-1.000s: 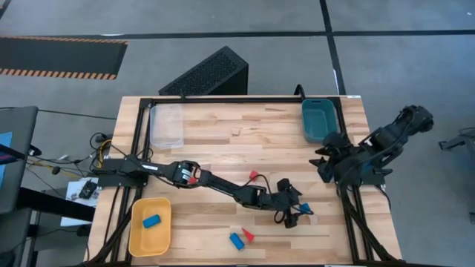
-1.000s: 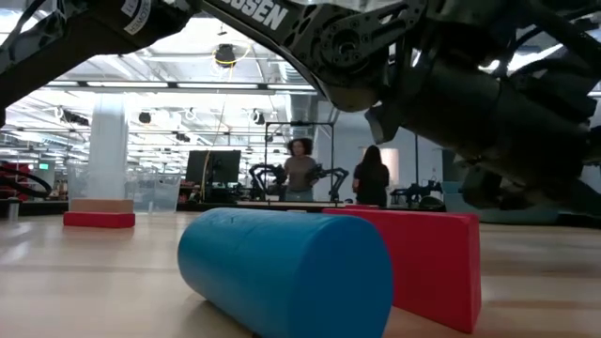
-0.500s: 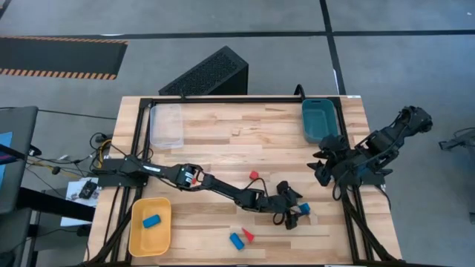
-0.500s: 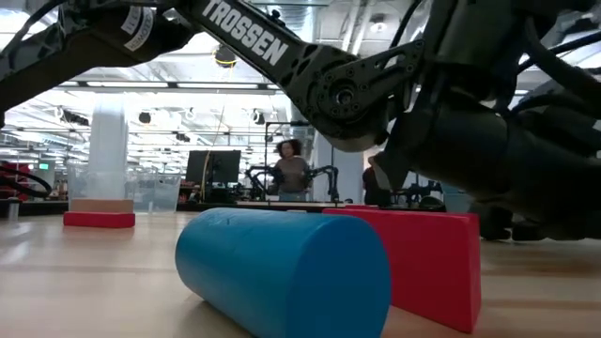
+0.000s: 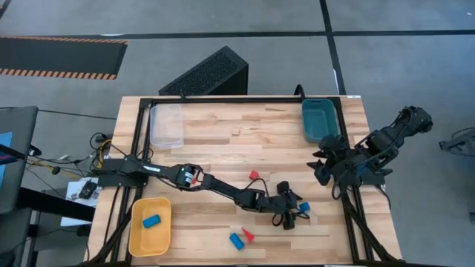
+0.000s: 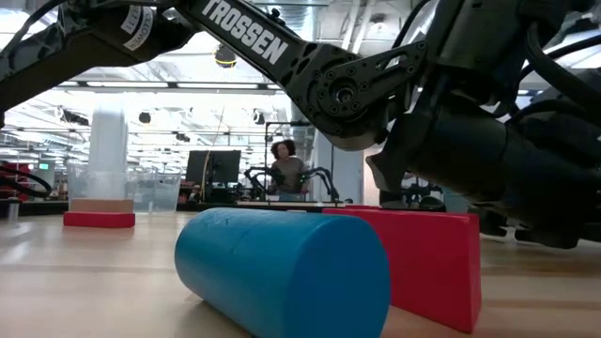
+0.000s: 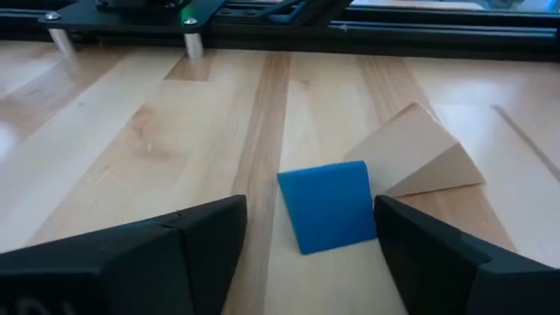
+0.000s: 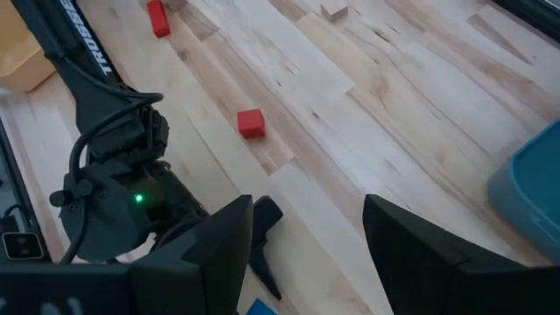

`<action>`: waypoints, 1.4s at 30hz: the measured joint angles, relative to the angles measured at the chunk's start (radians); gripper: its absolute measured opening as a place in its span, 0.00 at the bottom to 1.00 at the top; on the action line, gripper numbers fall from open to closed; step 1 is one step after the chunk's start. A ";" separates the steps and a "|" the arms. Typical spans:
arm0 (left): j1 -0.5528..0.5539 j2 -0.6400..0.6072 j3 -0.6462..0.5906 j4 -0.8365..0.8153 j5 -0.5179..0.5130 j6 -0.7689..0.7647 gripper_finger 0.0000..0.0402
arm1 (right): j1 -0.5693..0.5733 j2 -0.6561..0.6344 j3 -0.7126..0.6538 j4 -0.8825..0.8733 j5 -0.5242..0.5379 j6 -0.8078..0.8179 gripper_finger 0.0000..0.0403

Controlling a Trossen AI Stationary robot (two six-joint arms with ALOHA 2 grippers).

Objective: Sort & place blocks by color
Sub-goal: Put the top blue block into the yellow bin

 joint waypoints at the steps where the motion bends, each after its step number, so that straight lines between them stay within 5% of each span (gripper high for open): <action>1: 0.000 0.000 0.000 -0.002 0.001 0.005 0.60 | 0.000 0.000 0.000 0.001 0.000 0.001 0.61; 25: 0.023 -0.023 -0.002 -0.081 0.013 0.052 0.53 | 0.000 0.000 0.000 -0.008 0.001 -0.004 0.61; 42: 0.064 -0.010 -0.004 0.013 0.135 0.099 0.63 | 0.001 0.000 0.000 0.002 -0.027 0.019 0.61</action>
